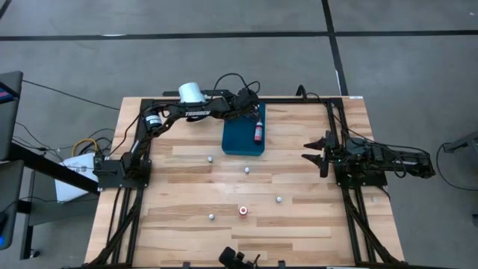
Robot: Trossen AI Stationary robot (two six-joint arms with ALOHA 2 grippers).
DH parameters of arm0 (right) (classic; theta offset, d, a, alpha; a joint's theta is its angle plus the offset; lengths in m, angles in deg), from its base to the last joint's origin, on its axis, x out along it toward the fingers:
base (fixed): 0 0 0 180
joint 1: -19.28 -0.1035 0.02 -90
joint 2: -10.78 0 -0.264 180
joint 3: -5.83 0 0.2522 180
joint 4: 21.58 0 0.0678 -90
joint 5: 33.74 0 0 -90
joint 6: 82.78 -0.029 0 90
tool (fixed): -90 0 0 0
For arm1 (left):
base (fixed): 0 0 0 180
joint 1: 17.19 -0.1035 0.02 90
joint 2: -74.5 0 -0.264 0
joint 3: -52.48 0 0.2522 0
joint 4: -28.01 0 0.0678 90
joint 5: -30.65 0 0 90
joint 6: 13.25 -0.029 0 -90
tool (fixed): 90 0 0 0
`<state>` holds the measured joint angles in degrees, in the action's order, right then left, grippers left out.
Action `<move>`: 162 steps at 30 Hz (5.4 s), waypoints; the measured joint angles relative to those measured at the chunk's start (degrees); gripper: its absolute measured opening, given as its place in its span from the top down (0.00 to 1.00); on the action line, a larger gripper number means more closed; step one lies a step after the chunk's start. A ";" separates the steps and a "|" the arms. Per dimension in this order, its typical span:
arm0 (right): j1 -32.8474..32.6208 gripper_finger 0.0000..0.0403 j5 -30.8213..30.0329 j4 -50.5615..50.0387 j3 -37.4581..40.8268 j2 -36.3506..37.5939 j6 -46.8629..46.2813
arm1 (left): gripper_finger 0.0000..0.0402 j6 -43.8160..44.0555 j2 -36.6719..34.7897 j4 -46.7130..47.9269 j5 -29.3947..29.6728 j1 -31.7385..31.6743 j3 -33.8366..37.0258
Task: Pick & Place food coloring
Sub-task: Put the large green food coloring bottle into the blue bin, then put the small left green food coloring bottle into the blue bin
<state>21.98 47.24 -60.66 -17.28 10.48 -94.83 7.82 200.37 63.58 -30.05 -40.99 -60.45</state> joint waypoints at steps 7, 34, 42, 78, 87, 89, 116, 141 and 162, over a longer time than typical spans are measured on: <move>0.00 0.49 0.00 0.02 0.00 0.00 0.00 | 0.53 0.23 0.00 0.15 0.04 0.01 0.00; 0.02 0.49 -0.02 0.02 0.00 0.00 -0.02 | 0.38 -0.48 -0.38 6.67 0.72 0.01 -4.93; 0.02 0.49 0.00 0.03 0.00 0.00 -0.02 | 0.38 -0.49 -0.33 13.75 0.93 0.07 -10.37; 0.00 0.49 0.04 0.50 0.00 0.00 -1.83 | 0.38 19.33 -7.58 68.25 22.36 21.26 -24.74; 0.00 0.49 0.07 0.48 0.00 -0.02 -1.62 | 0.38 21.18 -8.44 68.22 22.17 25.06 -24.72; 0.00 0.49 0.07 0.48 0.00 0.00 -1.62 | 0.38 21.97 -8.44 68.22 22.19 25.93 -24.72; -0.02 0.49 0.09 0.44 0.00 -0.02 -1.53 | 0.38 50.36 -20.89 66.59 16.81 37.67 7.78; 0.00 0.49 0.04 0.44 0.00 -0.02 -1.53 | 0.53 49.00 -65.01 43.53 2.80 37.71 47.84; 0.00 0.49 0.02 0.44 0.00 -0.02 -1.51 | 0.54 46.28 -75.73 24.59 1.16 35.87 54.42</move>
<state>21.98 47.26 -60.22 -17.28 10.46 -96.34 54.11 124.64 88.17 -28.88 -5.12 -6.03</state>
